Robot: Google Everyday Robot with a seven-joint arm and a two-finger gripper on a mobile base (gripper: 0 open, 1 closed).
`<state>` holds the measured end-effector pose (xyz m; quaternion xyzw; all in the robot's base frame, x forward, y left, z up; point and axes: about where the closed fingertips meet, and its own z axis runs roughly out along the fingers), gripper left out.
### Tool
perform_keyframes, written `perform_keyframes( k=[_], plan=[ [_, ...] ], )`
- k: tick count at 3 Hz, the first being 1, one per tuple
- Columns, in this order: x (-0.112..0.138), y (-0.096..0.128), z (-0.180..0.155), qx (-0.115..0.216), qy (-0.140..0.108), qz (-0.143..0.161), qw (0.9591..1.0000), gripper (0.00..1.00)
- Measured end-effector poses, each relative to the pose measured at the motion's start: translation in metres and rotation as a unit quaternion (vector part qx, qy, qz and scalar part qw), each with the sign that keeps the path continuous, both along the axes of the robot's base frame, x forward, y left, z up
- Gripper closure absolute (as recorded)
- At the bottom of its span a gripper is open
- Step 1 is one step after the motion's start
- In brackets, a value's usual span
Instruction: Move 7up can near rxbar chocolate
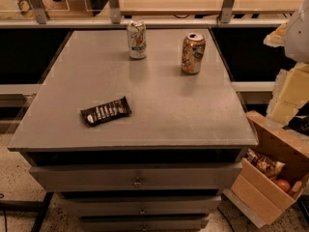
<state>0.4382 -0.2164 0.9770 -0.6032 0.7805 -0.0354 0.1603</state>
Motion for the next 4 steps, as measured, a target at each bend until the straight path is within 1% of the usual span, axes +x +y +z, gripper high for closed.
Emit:
perform_keyframes(
  k=[1,2,3,4],
  plan=[
    [0.007,0.005,0.005,0.003,-0.009,0.004,1.0,0.0],
    [0.039,0.021,0.022,0.009,-0.038,0.017,0.9991,0.0],
    [0.085,0.047,0.037,0.016,-0.074,0.032,0.9966,0.0],
    [0.134,0.074,0.041,0.024,-0.094,0.041,0.9945,0.0]
  ],
)
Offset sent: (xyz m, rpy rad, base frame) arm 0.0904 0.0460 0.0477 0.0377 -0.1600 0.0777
